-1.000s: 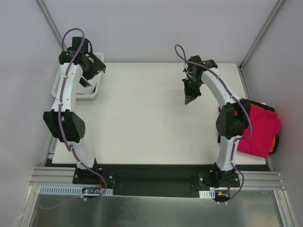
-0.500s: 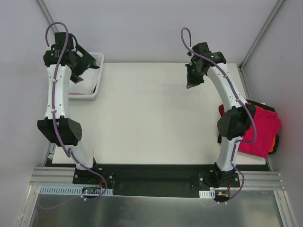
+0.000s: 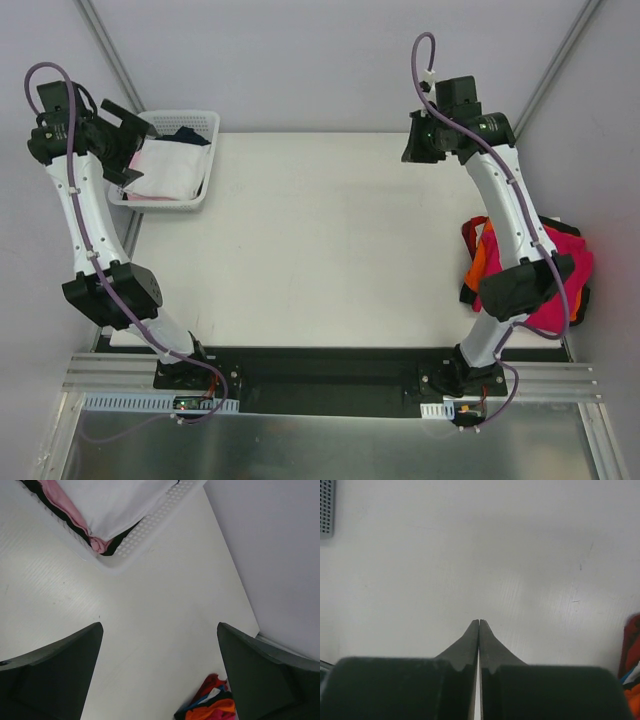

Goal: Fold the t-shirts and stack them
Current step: Neatly place the folded tshirt to the corner

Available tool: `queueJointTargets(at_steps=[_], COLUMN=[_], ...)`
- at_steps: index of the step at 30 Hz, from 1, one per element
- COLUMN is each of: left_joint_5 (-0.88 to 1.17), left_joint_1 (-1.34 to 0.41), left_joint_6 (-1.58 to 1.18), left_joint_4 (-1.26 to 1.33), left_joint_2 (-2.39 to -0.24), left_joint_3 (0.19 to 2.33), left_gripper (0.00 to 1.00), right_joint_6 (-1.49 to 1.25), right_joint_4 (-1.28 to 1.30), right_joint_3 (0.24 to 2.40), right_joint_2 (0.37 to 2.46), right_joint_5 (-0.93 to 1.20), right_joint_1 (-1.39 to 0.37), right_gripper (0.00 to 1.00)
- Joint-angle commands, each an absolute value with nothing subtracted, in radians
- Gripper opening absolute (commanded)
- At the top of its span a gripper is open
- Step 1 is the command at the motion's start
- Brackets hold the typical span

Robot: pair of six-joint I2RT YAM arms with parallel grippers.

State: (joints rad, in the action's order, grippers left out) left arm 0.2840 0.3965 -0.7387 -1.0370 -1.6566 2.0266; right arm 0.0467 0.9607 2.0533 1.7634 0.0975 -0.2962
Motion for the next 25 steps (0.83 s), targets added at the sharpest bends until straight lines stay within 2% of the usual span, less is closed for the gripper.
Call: queueJointTargets(at_steps=[1, 12, 19, 25], left_joint_5=[0.376, 0.345, 0.304, 0.252], left_joint_1=[0.379, 0.380, 0.382, 0.383], left_joint_6=[-0.647, -0.638, -0.649, -0.738], left_joint_4=[-1.042, -1.040, -0.922, -0.793], left_joint_2=[-1.626, -1.526, -1.422, -1.281], left_joint_3=[2.077, 2.100, 2.115, 1.930], left_gripper=[0.99, 0.99, 0.99, 0.99], right_joint_6=[0.003, -0.034, -0.014, -0.008], right_joint_4=[0.995, 1.015, 1.017, 1.029], right_joint_3=[2.088, 2.054, 2.016, 2.010], right_joint_2=[1.795, 1.842, 1.858, 1.873], right_joint_5=[0.256, 0.319, 0.328, 0.334], right_joint_1=[-0.285, -0.301, -0.328, -0.336], right_gripper=[0.01, 0.01, 0.01, 0.02])
